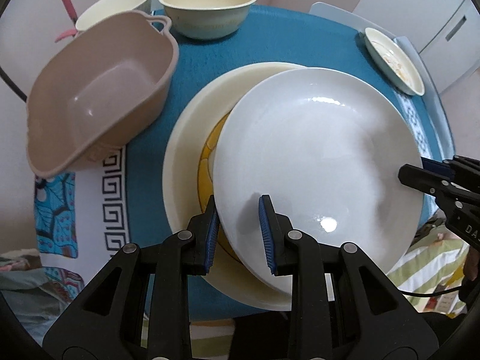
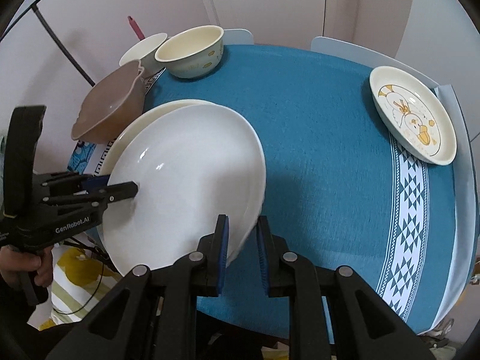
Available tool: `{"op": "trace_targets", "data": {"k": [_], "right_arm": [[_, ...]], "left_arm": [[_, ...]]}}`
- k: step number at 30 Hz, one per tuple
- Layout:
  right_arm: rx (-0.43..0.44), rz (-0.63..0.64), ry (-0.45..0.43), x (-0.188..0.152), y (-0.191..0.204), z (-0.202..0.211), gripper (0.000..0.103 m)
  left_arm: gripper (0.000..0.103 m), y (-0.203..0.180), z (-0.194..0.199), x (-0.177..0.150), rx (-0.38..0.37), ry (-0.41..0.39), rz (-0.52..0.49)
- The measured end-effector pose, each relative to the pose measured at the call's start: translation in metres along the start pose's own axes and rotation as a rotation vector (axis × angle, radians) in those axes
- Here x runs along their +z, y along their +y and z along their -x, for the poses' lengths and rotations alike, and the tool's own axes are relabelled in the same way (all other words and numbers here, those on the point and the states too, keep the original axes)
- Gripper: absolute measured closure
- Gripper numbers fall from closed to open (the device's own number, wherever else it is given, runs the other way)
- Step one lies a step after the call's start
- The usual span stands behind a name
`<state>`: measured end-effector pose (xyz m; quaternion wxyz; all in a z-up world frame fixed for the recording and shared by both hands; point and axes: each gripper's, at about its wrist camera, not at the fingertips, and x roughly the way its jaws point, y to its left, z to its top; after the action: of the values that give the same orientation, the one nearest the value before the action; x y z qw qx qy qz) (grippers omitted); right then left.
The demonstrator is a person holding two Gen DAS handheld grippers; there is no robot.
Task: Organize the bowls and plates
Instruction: 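Carry the white plate with both grippers and lower it onto the yellow plate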
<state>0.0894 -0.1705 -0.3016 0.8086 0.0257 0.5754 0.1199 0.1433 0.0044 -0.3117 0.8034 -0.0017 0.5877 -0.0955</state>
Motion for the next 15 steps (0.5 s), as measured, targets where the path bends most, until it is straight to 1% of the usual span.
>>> {"op": "trace_targets", "data": {"k": [3,6,8,15], "right_arm": [[0.006,0.012,0.006,0.002,0.002,-0.004,0.086],[0.004,0.031,0.012,0.004,0.004,-0.006,0.086],[0.006,0.041,0.017,0.005,0.006,-0.009,0.086],[-0.026,0.090,0.042,0.010,0.009,-0.011,0.086]], "left_arm": [[0.079,-0.005,0.000,0.002,0.060,-0.002,-0.026],[0.079,-0.013,0.000,0.003,0.134,-0.007,-0.073],[0.079,-0.017,0.000,0.004,0.168,-0.008,-0.090],[0.080,-0.026,-0.002,0.008,0.211,0.000,-0.106]]}}
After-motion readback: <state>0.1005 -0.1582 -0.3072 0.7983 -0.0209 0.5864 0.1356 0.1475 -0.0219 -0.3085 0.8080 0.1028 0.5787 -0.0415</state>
